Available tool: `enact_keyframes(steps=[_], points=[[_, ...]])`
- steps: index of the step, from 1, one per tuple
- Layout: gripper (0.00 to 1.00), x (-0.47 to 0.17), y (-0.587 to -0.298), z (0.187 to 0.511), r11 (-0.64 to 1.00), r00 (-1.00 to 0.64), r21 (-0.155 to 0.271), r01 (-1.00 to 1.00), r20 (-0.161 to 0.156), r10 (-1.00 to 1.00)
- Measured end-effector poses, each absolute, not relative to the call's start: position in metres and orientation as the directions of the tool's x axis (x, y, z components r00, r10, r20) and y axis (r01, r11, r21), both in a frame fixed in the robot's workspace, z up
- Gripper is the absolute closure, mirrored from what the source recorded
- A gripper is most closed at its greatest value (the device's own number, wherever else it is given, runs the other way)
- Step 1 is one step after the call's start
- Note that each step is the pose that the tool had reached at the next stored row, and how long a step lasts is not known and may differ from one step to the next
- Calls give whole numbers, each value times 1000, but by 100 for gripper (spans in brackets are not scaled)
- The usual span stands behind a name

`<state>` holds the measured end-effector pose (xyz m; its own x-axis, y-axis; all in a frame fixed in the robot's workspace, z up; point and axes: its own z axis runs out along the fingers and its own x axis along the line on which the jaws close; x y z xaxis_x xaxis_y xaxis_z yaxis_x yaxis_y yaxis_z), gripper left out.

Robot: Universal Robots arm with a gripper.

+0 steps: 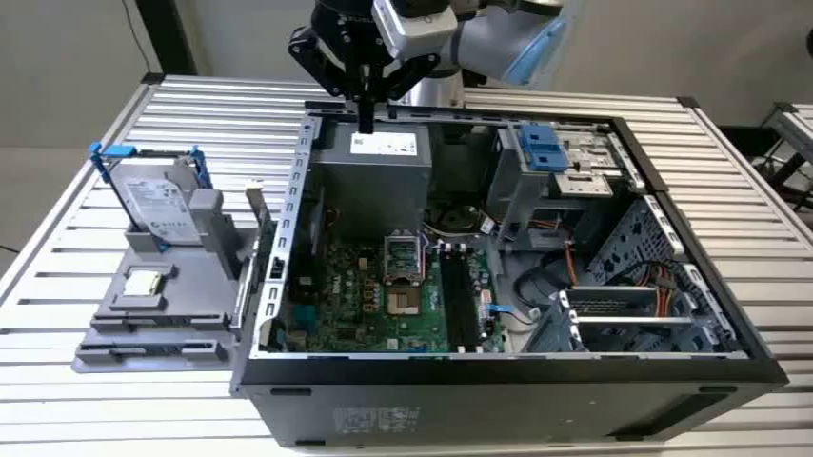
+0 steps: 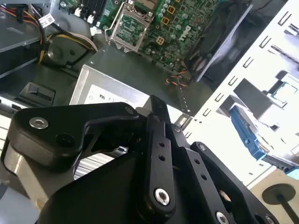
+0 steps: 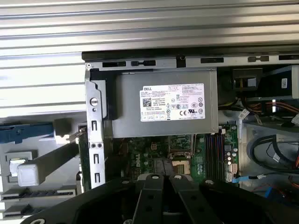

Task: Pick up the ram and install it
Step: 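Reach for the ram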

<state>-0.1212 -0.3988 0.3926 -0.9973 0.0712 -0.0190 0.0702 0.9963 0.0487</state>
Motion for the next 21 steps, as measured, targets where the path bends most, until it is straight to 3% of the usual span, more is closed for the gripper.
enact_keyframes(steps=[21], points=[[100, -134, -399, 393, 996, -997, 49, 70, -19, 71]])
